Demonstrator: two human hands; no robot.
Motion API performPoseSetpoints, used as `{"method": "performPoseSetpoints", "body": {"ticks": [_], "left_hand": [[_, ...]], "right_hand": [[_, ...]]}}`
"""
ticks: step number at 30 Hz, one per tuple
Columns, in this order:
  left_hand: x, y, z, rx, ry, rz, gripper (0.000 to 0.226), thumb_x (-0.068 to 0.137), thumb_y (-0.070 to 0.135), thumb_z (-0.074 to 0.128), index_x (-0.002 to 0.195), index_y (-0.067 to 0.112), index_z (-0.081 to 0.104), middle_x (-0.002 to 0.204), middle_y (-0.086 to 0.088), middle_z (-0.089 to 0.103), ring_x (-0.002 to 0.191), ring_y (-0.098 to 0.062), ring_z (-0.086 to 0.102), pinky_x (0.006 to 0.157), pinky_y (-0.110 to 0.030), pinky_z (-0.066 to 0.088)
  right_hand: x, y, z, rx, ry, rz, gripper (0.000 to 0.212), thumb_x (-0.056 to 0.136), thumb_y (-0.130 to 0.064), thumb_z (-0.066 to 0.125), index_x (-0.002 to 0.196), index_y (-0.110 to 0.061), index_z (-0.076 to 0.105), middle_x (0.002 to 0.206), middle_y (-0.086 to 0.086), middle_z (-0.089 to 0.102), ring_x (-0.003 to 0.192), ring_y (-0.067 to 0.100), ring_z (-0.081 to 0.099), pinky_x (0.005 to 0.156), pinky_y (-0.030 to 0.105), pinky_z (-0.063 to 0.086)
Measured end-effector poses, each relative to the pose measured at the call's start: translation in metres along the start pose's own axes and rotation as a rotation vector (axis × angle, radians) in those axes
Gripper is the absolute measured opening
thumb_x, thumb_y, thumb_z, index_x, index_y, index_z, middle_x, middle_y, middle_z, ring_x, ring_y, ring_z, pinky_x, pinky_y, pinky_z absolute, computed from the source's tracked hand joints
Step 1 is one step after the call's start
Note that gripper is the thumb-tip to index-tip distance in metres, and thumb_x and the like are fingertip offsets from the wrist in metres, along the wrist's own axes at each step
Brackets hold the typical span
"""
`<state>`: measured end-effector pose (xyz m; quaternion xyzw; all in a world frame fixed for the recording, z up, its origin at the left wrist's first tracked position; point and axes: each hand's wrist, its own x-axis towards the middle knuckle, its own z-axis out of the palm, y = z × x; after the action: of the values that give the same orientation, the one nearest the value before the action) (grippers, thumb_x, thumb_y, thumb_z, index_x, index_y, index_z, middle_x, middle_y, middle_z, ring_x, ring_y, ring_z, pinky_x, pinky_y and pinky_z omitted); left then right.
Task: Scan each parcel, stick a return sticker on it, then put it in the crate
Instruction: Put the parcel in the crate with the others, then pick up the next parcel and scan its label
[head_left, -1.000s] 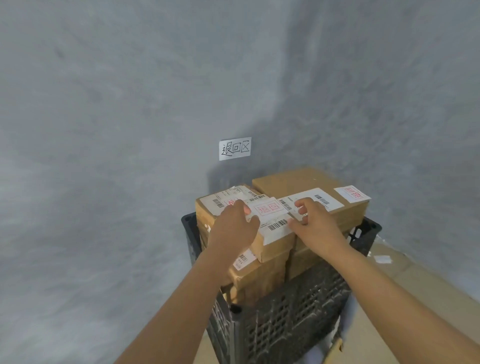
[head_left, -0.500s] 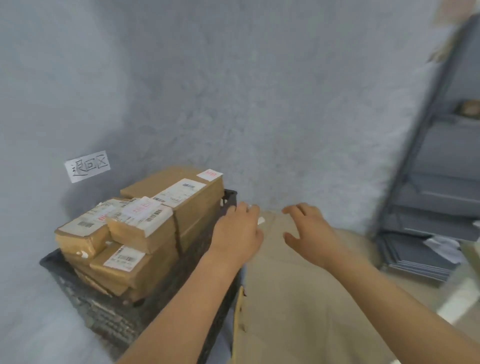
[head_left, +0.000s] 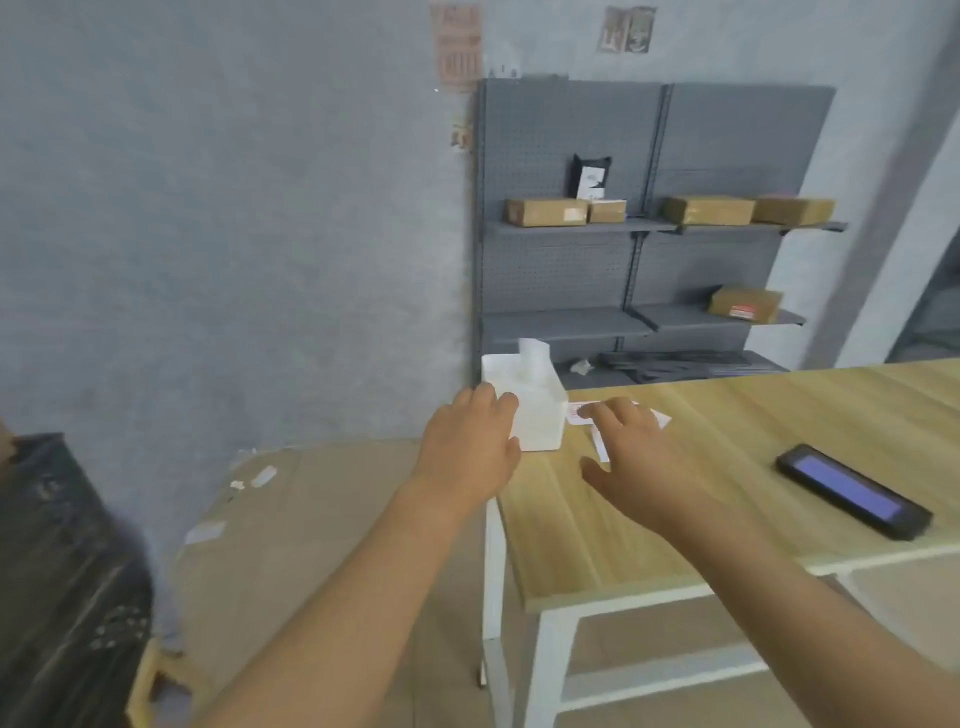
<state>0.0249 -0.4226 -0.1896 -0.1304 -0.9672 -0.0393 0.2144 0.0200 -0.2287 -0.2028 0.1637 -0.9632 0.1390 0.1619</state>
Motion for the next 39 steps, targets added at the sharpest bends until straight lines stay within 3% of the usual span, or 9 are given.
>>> {"method": "performPoseSetpoints", "body": {"ticks": [5,12,27,33,39], "left_hand": [[0.046,0.118,0.029,-0.056,-0.006,0.117,0.043,0.092,0.030,0.047,0.134,0.020,0.046,0.125,-0.003,0.049,0.112,-0.024,0.047,0.086,-0.035,0.041],[0.119,0.246,0.072,-0.137,-0.054,0.271,0.038,0.091,0.026,0.048,0.128,0.017,0.049,0.125,-0.003,0.049,0.112,-0.024,0.046,0.088,-0.036,0.042],[0.323,0.501,0.179,-0.259,-0.119,0.538,0.042,0.090,0.032,0.050,0.129,0.016,0.048,0.127,-0.005,0.049,0.116,-0.027,0.046,0.091,-0.039,0.043],[0.375,0.584,0.217,-0.294,-0.179,0.551,0.040,0.090,0.031,0.051,0.127,0.017,0.050,0.123,-0.005,0.050,0.115,-0.026,0.046,0.092,-0.040,0.044],[0.426,0.660,0.265,-0.335,-0.238,0.405,0.038,0.091,0.032,0.051,0.126,0.017,0.049,0.124,-0.004,0.050,0.115,-0.025,0.045,0.091,-0.039,0.045]], "right_hand": [[-0.043,0.119,-0.041,-0.042,0.034,0.146,0.052,0.089,-0.030,0.057,0.137,-0.021,0.040,0.137,0.002,0.039,0.122,0.022,0.038,0.095,0.034,0.042],[-0.074,0.253,-0.074,-0.025,0.082,0.342,0.050,0.086,-0.025,0.059,0.134,-0.020,0.044,0.132,0.002,0.042,0.116,0.021,0.039,0.092,0.034,0.043],[-0.079,0.535,-0.135,-0.092,0.113,0.690,0.051,0.087,-0.030,0.059,0.134,-0.020,0.044,0.133,0.003,0.042,0.124,0.021,0.038,0.101,0.033,0.038],[-0.085,0.639,-0.143,-0.028,0.117,0.773,0.050,0.086,-0.031,0.060,0.133,-0.022,0.044,0.132,0.002,0.043,0.123,0.022,0.038,0.101,0.032,0.037],[-0.069,0.761,-0.147,0.044,0.102,0.786,0.052,0.086,-0.028,0.060,0.134,-0.017,0.045,0.132,0.005,0.043,0.124,0.024,0.035,0.098,0.032,0.034]]}}
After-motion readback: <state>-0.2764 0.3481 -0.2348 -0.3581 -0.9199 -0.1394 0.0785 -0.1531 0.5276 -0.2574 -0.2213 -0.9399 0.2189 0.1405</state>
